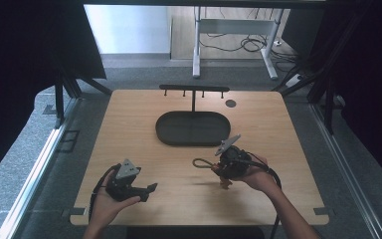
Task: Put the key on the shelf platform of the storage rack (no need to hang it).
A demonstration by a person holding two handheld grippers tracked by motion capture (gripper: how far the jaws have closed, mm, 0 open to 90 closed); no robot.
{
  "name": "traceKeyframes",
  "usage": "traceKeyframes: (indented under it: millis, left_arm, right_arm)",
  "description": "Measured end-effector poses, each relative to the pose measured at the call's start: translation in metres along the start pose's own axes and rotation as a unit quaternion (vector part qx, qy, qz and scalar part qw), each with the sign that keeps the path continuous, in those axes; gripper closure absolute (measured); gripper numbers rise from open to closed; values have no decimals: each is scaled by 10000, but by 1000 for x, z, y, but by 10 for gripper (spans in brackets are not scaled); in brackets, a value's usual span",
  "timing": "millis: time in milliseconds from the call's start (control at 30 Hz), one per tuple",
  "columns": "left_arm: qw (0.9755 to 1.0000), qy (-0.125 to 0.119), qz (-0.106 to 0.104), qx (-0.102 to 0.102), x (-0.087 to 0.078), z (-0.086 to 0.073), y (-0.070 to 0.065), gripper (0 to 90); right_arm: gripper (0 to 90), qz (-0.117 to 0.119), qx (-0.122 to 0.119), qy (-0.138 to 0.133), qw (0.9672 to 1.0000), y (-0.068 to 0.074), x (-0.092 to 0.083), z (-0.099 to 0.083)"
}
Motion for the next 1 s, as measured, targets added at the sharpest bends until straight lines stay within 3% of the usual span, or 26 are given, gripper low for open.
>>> traceKeyframes:
  millis: [567,1000]
  left_arm:
    - [10000,-29,8,-22,-2,0,1,203]
    - [10000,-57,2,-46,-3,1,2,203]
  right_arm:
    - [668,-212,-71,-104,9997,-9,-27,15]
    - [668,-286,-101,-129,9995,-14,-37,25]
Point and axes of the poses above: each handheld gripper's, and its own axes: x roughly forward along the jaws, z roughly out of its top, y roughly to its left, the point moved 10 cm from there along x, roughly forward along the jaws, and after that the axes turned 5 degrees about y, right-handed, at the moved point
